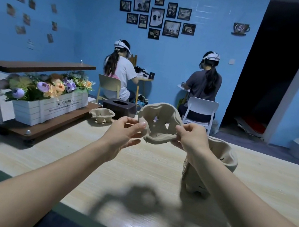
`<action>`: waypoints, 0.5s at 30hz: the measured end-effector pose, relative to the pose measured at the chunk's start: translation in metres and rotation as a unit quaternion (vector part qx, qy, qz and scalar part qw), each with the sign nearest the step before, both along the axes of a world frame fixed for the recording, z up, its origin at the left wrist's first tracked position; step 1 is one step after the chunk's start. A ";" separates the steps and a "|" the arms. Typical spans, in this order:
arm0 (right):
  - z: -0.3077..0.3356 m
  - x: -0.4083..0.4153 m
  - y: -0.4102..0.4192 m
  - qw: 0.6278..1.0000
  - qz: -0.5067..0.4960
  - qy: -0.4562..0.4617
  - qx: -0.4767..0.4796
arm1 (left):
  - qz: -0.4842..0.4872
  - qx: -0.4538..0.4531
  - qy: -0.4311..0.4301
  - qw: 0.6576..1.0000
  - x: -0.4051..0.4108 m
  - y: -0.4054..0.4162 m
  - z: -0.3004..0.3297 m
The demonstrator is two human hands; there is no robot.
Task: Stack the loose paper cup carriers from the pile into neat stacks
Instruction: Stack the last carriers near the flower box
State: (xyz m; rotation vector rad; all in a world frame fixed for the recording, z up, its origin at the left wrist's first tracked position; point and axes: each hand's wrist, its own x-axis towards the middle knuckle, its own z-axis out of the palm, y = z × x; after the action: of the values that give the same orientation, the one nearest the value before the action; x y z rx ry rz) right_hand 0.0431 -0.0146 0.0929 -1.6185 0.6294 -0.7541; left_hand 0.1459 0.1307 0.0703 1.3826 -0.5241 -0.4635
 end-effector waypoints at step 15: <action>0.011 -0.034 -0.034 0.980 -0.081 0.105 -0.145 | -0.072 -0.040 -0.015 0.996 -0.028 -0.028 0.017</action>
State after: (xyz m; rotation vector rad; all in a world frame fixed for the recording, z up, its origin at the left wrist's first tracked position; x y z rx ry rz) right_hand 0.0090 -0.0488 0.1036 -1.9492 0.8418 -0.8292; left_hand 0.1183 0.1028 0.0876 1.2810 -0.6634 -0.5336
